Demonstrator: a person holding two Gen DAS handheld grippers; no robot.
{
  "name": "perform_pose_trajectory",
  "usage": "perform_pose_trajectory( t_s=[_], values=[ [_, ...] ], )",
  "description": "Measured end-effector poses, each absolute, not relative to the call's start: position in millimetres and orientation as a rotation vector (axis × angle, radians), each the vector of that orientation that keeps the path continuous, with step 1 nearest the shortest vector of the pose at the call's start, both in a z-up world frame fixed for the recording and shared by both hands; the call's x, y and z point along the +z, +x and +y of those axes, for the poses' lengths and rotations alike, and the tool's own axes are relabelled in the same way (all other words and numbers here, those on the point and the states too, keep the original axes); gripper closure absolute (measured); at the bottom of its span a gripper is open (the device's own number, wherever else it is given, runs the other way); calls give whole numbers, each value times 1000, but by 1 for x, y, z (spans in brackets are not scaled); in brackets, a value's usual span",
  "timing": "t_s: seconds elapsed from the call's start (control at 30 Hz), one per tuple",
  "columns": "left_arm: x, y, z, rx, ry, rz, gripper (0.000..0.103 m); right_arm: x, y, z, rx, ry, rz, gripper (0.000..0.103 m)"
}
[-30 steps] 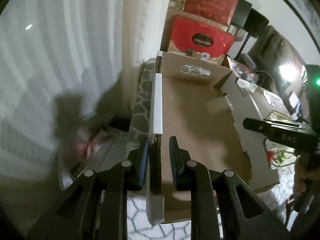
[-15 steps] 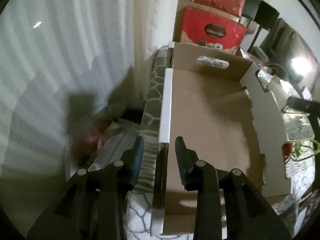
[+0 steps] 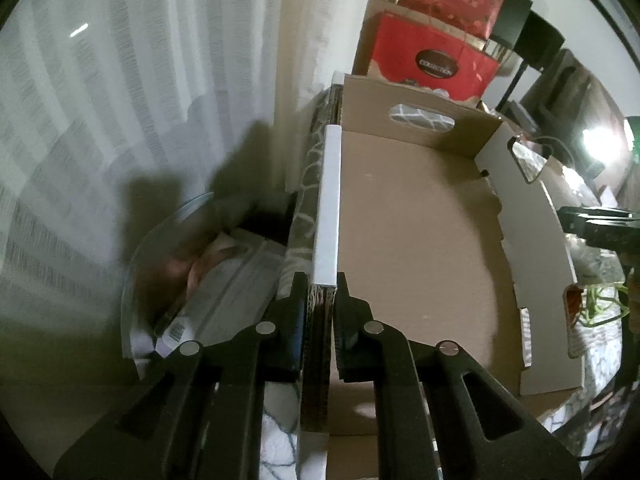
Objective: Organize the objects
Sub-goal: 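Grasp the blue whale sticker with the right tool while the left tool holds the tray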
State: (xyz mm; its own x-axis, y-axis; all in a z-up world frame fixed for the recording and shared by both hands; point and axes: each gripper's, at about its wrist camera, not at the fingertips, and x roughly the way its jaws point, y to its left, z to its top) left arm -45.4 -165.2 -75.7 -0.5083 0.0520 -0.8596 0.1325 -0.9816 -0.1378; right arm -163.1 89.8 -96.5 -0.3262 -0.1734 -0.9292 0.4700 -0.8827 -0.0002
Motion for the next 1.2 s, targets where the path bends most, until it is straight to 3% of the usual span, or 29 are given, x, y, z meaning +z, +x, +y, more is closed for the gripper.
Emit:
perform_pose_trajectory(
  t_s=[0.13,0.27,0.47,0.67,0.9,1.2],
  values=[
    [-75,-46,-165,-2676,1535,286,92,-108,-163,80,-2221,1535,486,54],
    [-76,-45,-168,-2677,1535,297,92,-117,-166,76,-2186,1556,527,43],
    [-75,-44,-166,-2673,1532,296,92,-128,-169,71,-2168,1583,587,47],
    [-75,-44,-165,-2676,1532,298,92,-121,-168,79,-2190,1572,539,49],
    [-74,-45,-162,-2679,1532,284,92,-72,-160,80,-2249,1463,411,49],
    [-75,-44,-161,-2676,1530,282,92,-33,-119,18,-2148,1295,379,49]
  ],
)
